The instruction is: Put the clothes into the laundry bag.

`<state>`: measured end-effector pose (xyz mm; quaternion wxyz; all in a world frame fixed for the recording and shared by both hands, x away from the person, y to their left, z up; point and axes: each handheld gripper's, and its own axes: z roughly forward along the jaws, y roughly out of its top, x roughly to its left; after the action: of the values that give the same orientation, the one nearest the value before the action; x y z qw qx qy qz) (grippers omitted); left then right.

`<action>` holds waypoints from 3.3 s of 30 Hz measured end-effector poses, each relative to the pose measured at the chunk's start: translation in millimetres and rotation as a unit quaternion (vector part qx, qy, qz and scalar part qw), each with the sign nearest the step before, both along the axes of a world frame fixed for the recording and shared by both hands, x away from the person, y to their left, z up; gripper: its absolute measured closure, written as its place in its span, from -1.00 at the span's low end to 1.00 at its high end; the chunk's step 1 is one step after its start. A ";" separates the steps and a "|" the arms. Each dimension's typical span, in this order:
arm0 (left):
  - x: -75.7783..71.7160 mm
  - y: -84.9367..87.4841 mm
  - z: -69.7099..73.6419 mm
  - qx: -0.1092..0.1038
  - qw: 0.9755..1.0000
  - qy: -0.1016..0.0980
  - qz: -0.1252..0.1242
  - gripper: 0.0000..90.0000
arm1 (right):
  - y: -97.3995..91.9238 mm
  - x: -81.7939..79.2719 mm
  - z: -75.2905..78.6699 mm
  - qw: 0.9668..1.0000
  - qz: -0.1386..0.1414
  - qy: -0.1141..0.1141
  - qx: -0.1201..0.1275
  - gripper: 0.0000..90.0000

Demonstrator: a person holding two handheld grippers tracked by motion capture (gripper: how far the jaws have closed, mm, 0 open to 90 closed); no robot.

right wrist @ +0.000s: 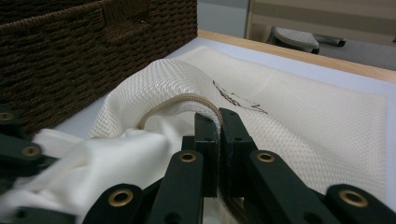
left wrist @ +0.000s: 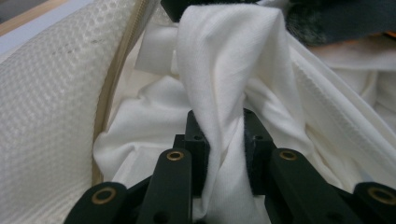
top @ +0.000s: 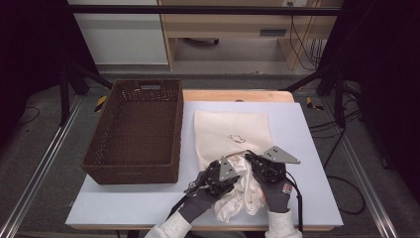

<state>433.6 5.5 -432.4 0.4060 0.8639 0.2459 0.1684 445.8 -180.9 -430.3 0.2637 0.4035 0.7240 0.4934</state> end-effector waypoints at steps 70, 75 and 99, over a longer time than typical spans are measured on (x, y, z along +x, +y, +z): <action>16.5 27.9 -7.9 -0.039 0.998 0.003 0.043 -0.28 | 1.8 -4.6 3.1 1.000 0.009 -0.015 0.013 0.94; 1.4 28.5 5.1 -0.044 0.998 -0.002 0.034 -0.36 | 1.5 -3.9 2.2 1.000 0.009 -0.011 0.015 0.94; 39.2 -23.7 -14.3 0.034 0.994 -0.046 0.096 0.71 | -7.4 -9.5 12.0 0.999 0.005 -0.023 0.036 0.94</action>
<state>472.8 -18.2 -446.6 0.3690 0.8408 0.3032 0.2548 436.2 -188.3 -418.3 0.2630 0.3979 0.7016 0.5294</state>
